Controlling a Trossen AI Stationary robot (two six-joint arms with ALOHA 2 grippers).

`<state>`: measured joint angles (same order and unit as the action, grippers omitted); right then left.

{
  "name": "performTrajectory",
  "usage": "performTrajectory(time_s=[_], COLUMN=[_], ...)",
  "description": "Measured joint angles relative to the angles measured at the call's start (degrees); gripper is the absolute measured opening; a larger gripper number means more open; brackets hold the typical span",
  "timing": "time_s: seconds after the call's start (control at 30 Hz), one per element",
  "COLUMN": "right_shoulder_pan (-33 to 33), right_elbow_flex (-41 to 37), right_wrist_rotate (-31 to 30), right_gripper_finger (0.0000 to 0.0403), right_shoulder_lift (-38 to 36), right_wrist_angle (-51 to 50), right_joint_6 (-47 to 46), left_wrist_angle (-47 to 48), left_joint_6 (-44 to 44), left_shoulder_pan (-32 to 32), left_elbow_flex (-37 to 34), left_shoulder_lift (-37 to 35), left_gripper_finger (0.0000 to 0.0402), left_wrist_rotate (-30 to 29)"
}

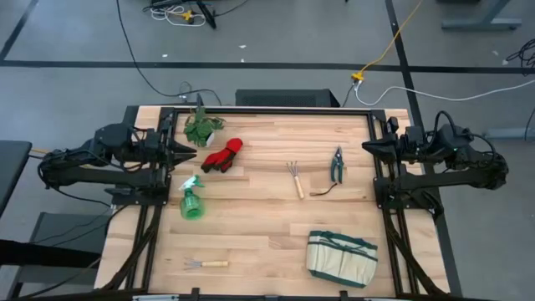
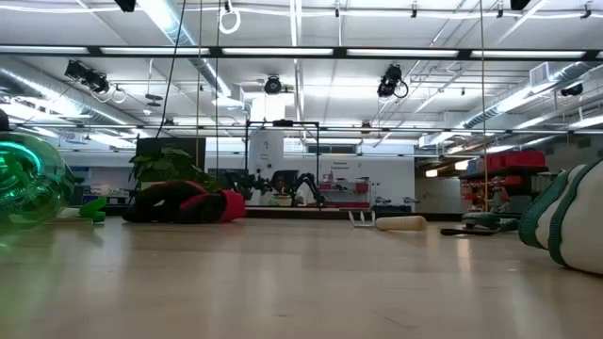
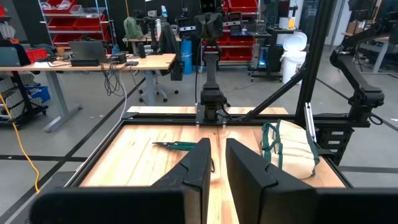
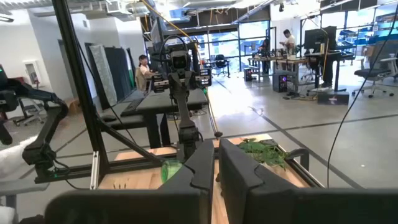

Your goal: Pick & Place Garden tools in Gardening bag

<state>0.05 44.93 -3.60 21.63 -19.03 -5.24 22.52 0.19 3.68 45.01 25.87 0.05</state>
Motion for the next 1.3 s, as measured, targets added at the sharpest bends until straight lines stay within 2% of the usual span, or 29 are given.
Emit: performTrajectory(time_s=[0.97, 1.1, 1.3], right_shoulder_pan=[-0.01, -0.02, 0.02], right_elbow_flex=[0.00, 0.00, 0.00], right_wrist_rotate=[-0.06, -0.22, -0.12], right_gripper_finger=[0.0027, 0.0027, 0.0027], right_shoulder_lift=[0.00, 0.07, 0.07], right_wrist_angle=[0.11, 1.84, 8.39], right_joint_6=[0.74, 3.17, 1.27], left_wrist_angle=[-0.84, -2.85, -4.79], left_joint_6=[0.33, 0.33, 0.35], left_shoulder_pan=[0.00, 0.00, 0.00], left_elbow_flex=[0.00, -0.02, -0.02], left_shoulder_lift=[0.00, 0.00, 0.00], left_gripper_finger=[0.0058, 0.0058, 0.0058], left_wrist_rotate=[-0.02, -0.02, -0.02])
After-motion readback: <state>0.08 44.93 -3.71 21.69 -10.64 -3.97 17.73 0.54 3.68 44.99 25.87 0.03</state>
